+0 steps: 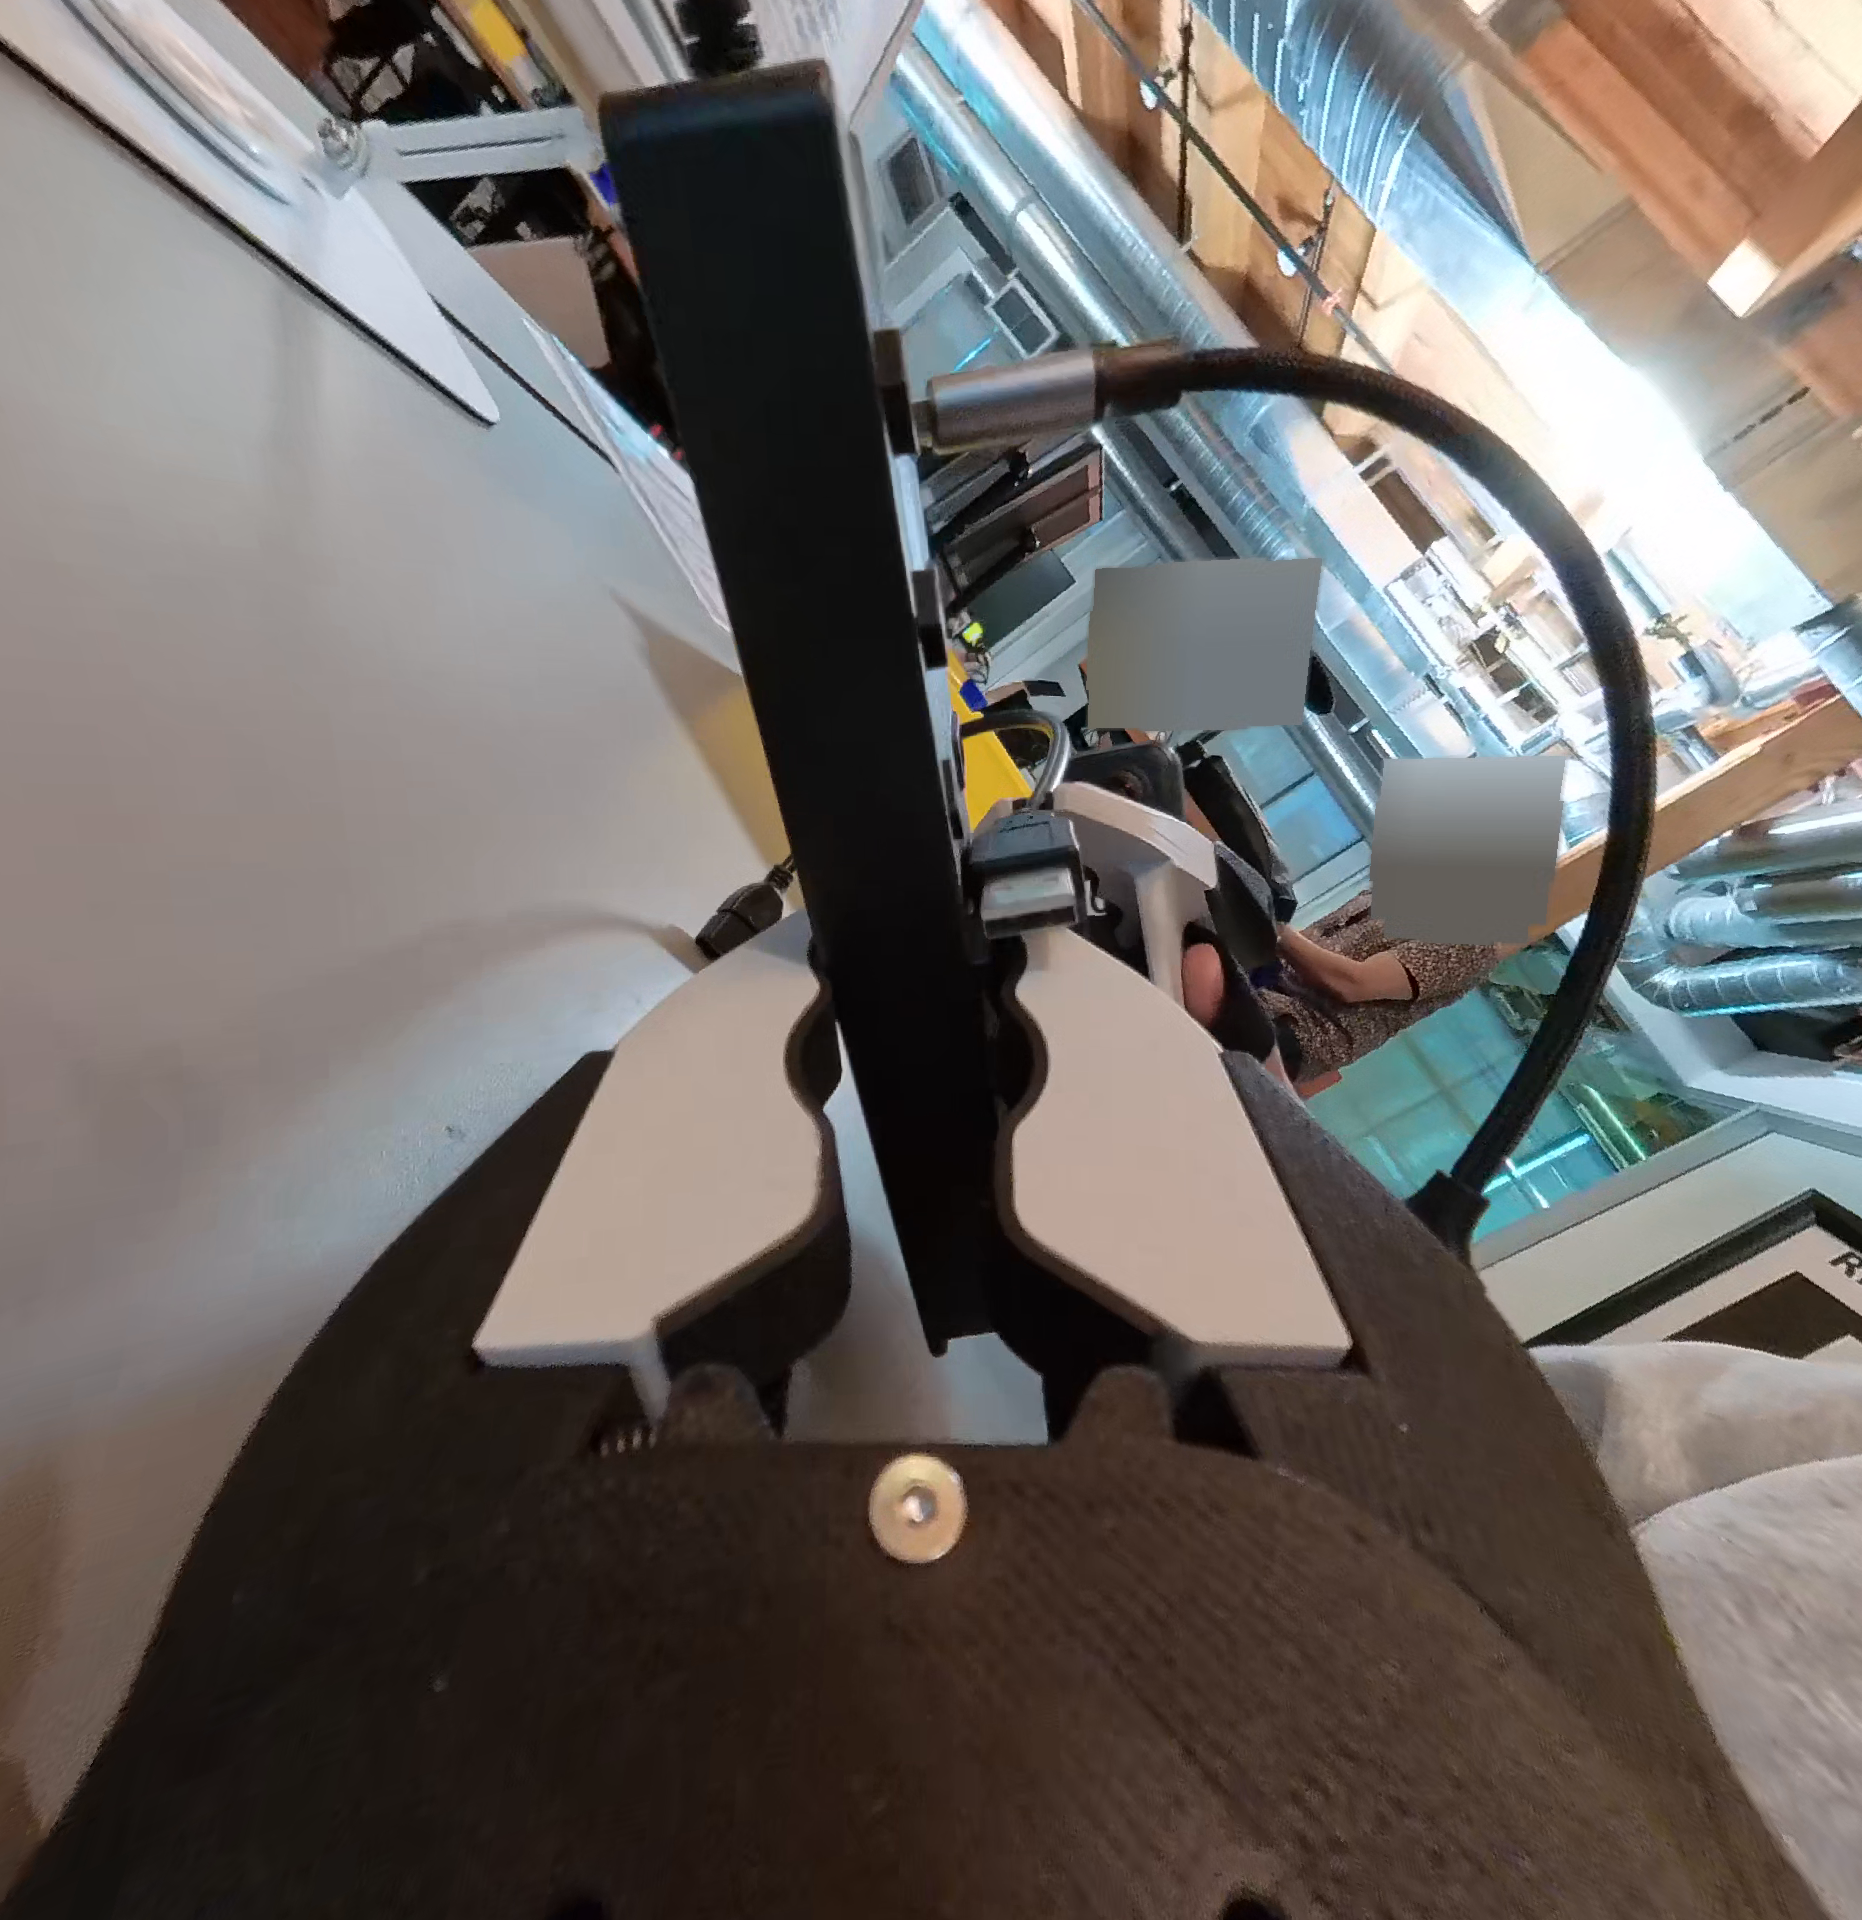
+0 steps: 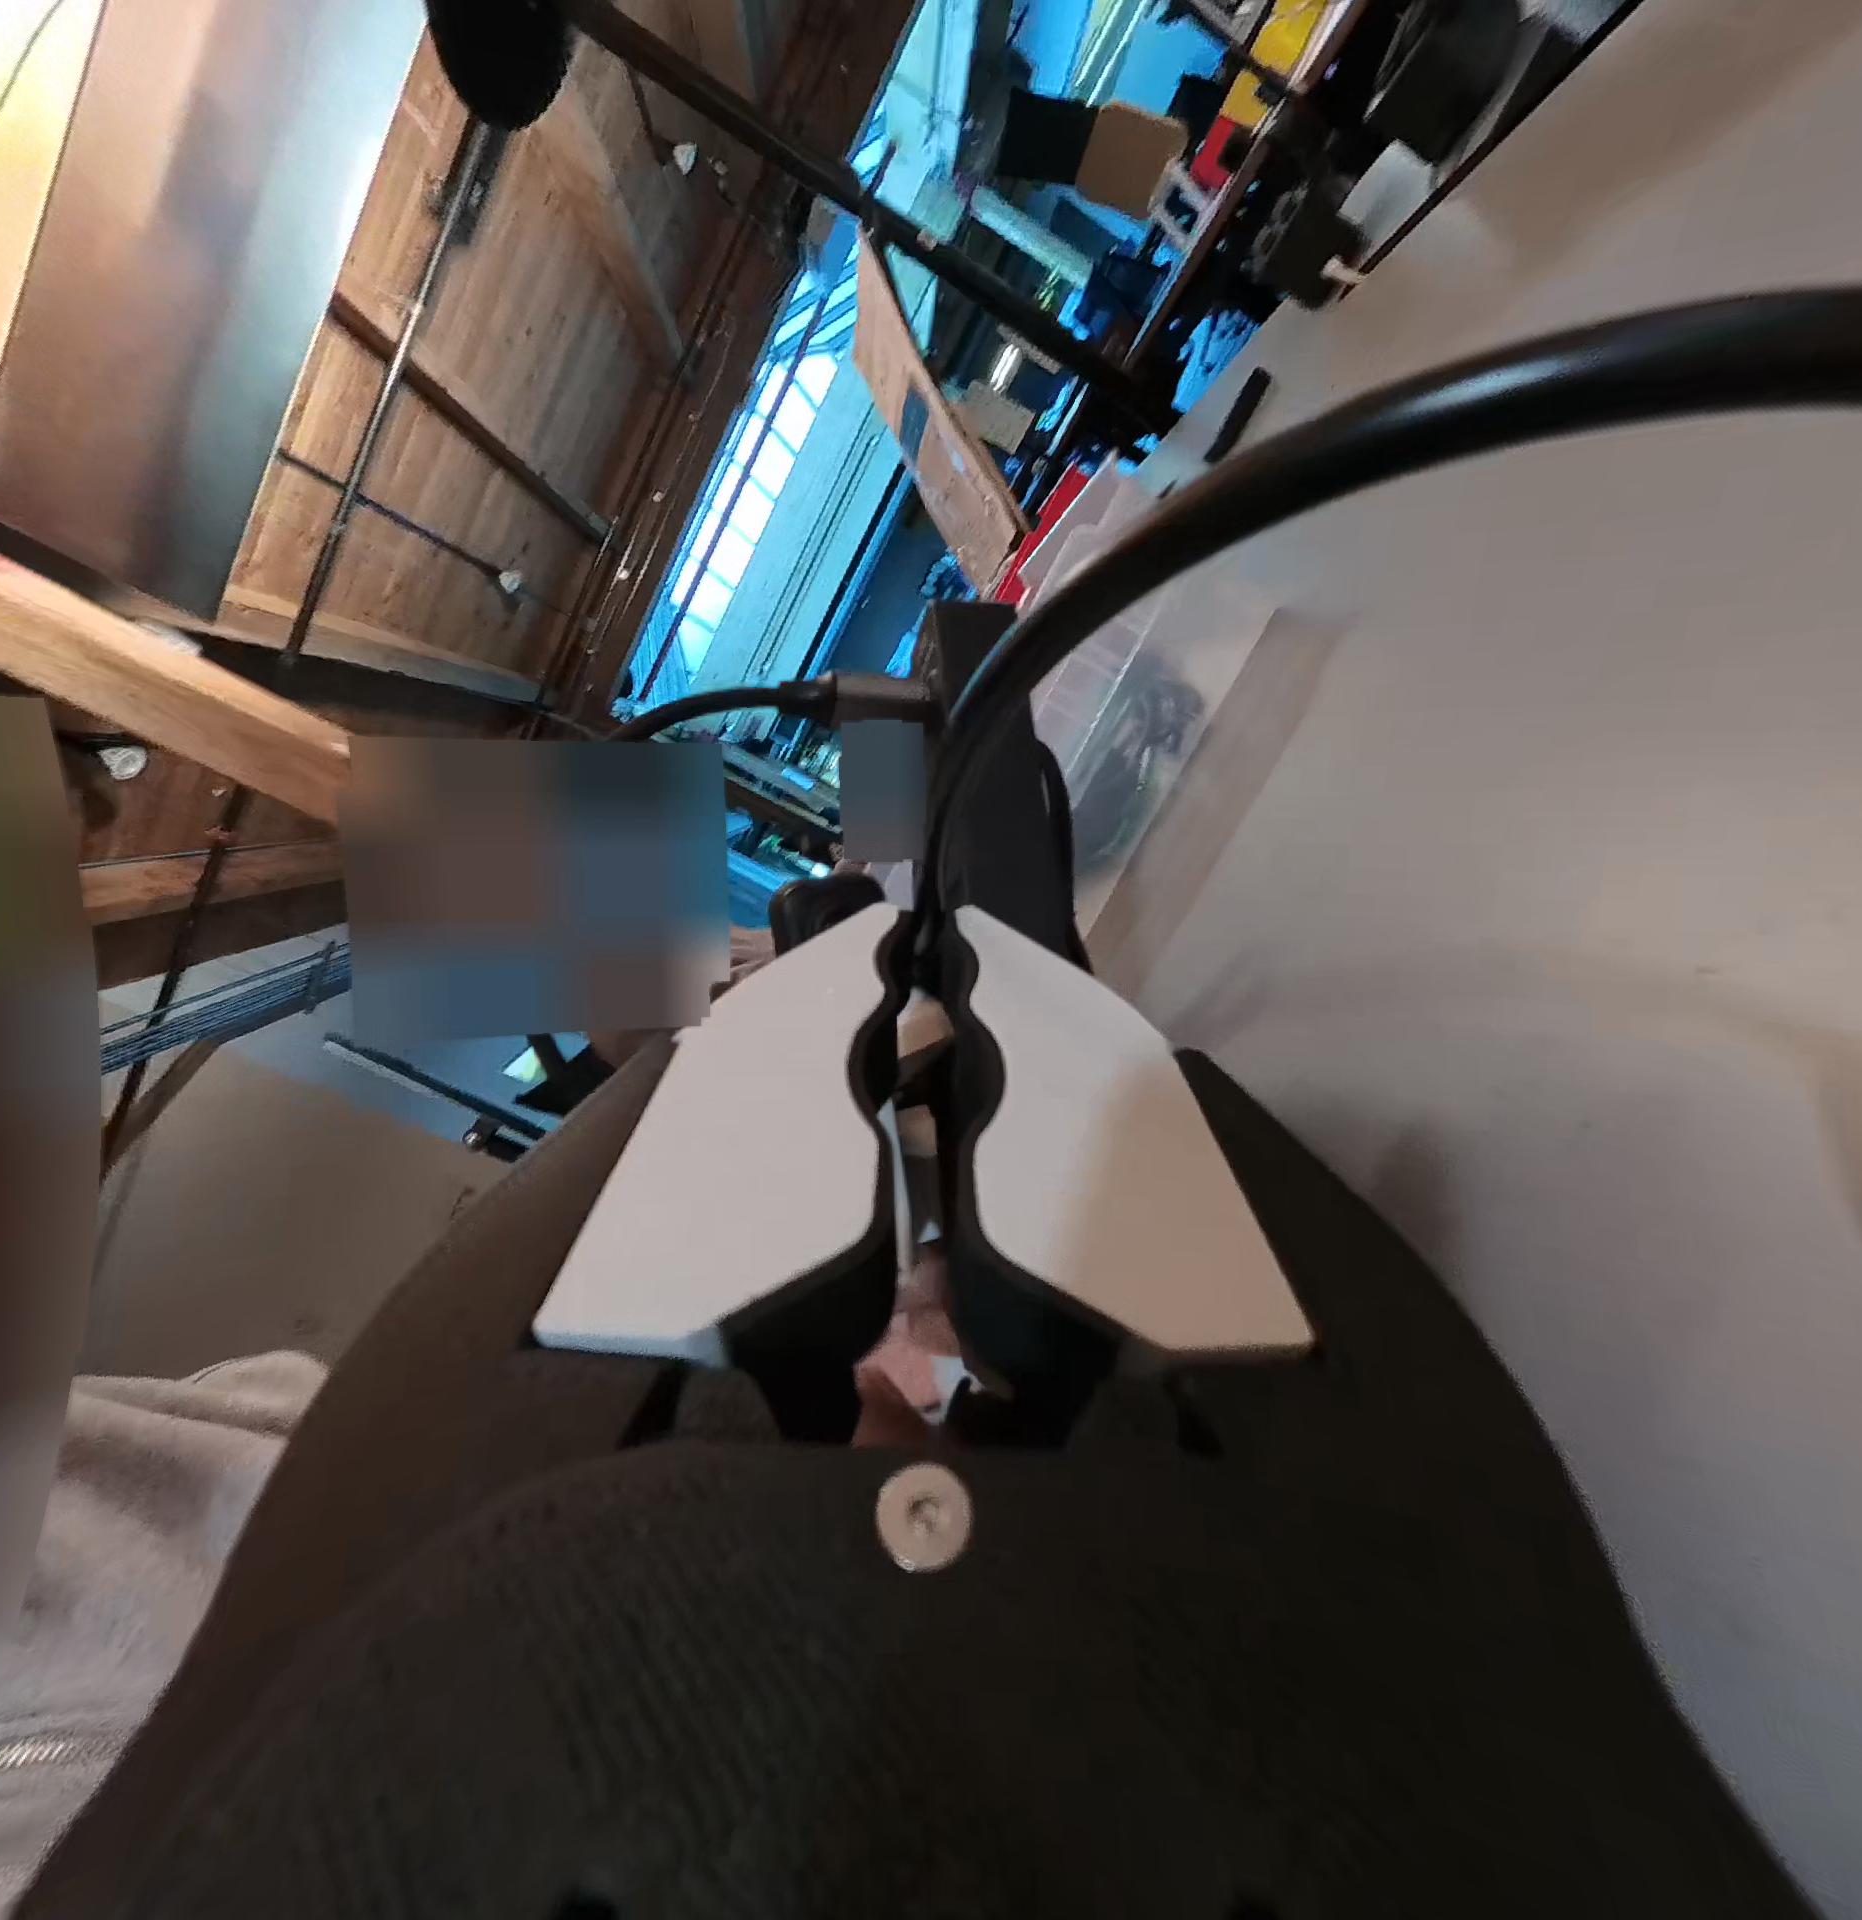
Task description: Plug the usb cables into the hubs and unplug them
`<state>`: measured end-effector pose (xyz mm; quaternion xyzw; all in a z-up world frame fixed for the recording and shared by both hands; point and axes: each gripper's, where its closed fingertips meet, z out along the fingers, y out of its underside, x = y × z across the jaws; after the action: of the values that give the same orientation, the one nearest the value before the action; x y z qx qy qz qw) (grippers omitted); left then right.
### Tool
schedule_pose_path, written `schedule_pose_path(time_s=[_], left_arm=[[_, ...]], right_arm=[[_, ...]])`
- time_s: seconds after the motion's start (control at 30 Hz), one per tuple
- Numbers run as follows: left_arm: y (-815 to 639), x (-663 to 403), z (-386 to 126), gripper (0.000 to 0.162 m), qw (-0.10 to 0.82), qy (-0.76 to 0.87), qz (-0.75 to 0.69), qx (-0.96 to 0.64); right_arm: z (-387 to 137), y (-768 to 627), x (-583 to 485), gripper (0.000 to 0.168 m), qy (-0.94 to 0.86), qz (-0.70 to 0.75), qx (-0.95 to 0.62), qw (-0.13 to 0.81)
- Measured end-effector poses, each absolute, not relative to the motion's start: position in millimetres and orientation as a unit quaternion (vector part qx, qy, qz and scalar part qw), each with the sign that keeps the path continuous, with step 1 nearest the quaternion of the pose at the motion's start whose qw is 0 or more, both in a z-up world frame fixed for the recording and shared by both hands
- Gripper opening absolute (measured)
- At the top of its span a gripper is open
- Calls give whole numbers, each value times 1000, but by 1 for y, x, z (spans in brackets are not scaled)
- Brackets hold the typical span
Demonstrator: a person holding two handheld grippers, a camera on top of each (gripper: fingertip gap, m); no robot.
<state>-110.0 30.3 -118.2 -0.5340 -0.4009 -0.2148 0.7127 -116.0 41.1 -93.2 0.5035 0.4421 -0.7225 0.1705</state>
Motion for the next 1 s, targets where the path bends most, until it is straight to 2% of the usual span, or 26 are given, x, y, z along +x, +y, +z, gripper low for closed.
schedule_pose_path(time_s=[0.3, 0.33, 0.4, 0.57, 0.67, 0.83, 0.97, 1.0], left_arm=[[23, -114, -110, 23, 738, -395, -230, -496], [22, -114, -109, 23, 741, -394, -233, -492], [20, -115, -105, 23, 749, -391, -239, -478], [14, -120, -105, 23, 752, -404, -254, -455], [12, -122, -106, 23, 752, -411, -263, -444], [10, -125, -107, 23, 751, -420, -265, -435], [10, -126, -109, 25, 749, -424, -265, -435], [11, -126, -109, 25, 749, -424, -263, -437]], right_arm=[[-97, 23, -102, 9, 494, -691, 452, 271], [-96, 24, -102, 12, 493, -692, 449, 277], [-97, 24, -103, 34, 509, -688, 448, 257], [-106, 21, -89, 44, 602, -648, 417, 209], [-114, 24, -76, 39, 635, -616, 415, 212], [-134, 32, -38, 19, 731, -534, 372, 207], [-128, 28, -17, 2, 807, -526, 252, 88], [-118, 25, -17, 8, 817, -535, 213, 32]])
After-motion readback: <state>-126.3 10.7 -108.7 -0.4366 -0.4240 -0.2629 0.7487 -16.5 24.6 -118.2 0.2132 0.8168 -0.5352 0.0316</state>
